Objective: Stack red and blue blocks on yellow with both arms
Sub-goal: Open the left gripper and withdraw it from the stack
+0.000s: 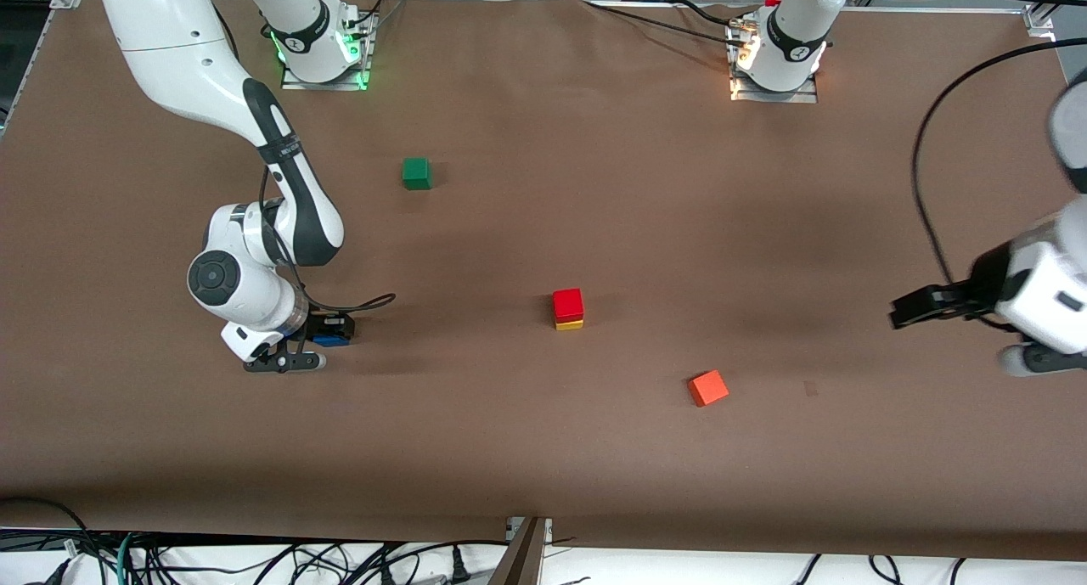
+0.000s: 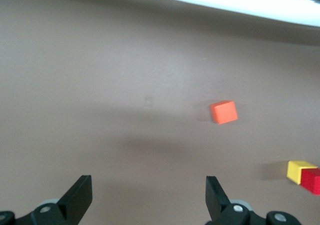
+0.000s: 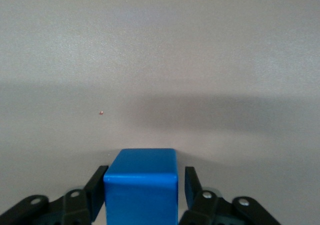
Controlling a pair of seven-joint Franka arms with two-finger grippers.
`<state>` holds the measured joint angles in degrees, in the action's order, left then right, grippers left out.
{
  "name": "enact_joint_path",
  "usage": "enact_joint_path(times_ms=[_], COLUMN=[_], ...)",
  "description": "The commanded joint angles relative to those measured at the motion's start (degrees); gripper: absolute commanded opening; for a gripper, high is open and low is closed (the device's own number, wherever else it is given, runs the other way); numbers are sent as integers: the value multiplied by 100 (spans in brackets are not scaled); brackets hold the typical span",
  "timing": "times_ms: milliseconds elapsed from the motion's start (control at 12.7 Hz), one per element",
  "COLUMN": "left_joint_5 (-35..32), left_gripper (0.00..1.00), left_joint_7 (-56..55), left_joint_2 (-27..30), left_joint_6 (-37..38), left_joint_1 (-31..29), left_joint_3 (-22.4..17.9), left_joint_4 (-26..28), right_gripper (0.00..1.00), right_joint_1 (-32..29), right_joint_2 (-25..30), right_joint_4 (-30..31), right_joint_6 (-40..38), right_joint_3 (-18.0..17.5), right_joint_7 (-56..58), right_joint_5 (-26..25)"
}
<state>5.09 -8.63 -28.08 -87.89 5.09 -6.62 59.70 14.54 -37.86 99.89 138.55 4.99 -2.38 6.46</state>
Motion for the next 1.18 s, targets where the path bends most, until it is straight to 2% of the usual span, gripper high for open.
enact_joint_path(times_ms=[0,314,1022,1100], left_joint_5=[-105,-96,-96,-96], left_gripper=[100,100,100,100], left_joint_7=[124,168,168,168], left_joint_2=[329,329,329,460], left_joint_6=[246,255,246,238], left_joint_1=[-25,-201,-272,-272], left_joint_3=[64,38,56,82], left_joint_4=[191,244,279,488], right_gripper=[67,63,46,45], right_joint_1=[5,5,5,5], right_joint_2=[15,15,6,15], right_joint_4=[39,39,39,39], right_joint_6=[67,67,67,67], right_joint_3=[-15,-15,-15,-15], right_joint_7=[-43,-43,-43,-35], right_joint_5=[75,75,75,84])
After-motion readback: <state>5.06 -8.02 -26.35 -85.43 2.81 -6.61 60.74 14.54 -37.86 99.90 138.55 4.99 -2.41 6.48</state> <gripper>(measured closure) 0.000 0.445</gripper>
